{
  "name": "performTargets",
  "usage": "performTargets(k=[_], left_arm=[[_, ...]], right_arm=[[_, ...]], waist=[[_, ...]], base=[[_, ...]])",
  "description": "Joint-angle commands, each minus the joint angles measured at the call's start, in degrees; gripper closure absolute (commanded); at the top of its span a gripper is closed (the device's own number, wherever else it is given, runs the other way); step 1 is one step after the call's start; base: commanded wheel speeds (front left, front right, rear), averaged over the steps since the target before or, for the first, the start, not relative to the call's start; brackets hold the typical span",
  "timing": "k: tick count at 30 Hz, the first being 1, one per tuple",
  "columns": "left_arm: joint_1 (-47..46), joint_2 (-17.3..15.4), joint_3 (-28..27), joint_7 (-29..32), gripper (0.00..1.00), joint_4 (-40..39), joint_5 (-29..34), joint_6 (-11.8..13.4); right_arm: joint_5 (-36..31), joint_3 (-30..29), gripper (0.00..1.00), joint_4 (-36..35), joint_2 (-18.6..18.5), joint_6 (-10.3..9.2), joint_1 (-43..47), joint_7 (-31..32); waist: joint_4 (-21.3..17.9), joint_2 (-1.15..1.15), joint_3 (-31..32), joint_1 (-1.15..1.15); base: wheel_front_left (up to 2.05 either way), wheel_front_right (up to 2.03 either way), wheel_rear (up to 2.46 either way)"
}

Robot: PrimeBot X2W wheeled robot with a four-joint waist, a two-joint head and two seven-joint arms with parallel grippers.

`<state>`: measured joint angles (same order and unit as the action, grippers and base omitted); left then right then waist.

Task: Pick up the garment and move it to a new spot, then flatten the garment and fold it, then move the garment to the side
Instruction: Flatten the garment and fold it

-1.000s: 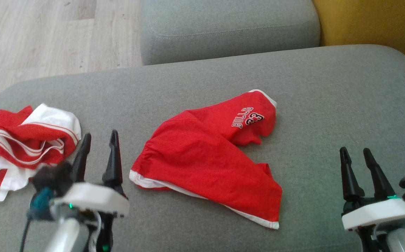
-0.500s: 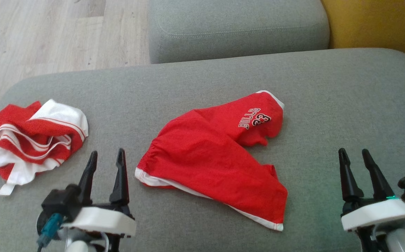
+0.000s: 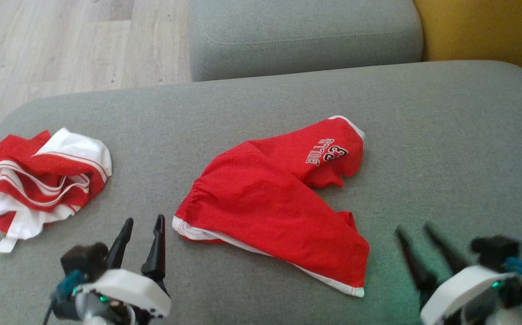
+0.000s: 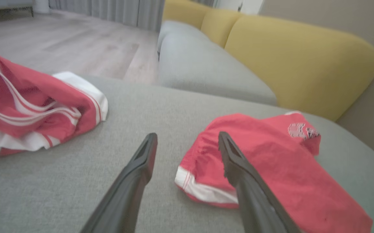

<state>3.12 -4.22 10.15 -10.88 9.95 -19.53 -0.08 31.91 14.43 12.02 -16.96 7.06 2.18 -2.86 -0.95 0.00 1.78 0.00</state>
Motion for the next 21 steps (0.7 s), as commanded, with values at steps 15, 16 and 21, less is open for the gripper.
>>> performTargets(k=[15, 16, 21], left_arm=[[-17.0, -9.7, 2.9, 34.2, 0.00, 8.3, -8.1, -6.6], [-18.4, -10.1, 3.6, 35.3, 0.00, 9.4, -8.8, -6.8], [-24.8, -12.3, 7.3, 40.2, 0.00, 14.7, -11.2, -7.3]], right_arm=[[10.7, 12.9, 0.00, -1.4, -3.7, 0.43, 0.8, 22.9], [10.6, 13.2, 0.00, -0.7, -3.3, 0.43, 0.2, 23.1], [12.2, 15.6, 0.00, 1.7, -2.3, 0.43, -3.0, 24.4]], waist=[[-0.8, 0.00, -2.5, 0.00], [-0.8, 0.00, -2.7, 0.00], [-1.4, 0.00, -4.1, 0.00]], base=[[0.00, 0.00, 0.00], [0.00, 0.00, 0.00], [0.00, 0.00, 0.00]])
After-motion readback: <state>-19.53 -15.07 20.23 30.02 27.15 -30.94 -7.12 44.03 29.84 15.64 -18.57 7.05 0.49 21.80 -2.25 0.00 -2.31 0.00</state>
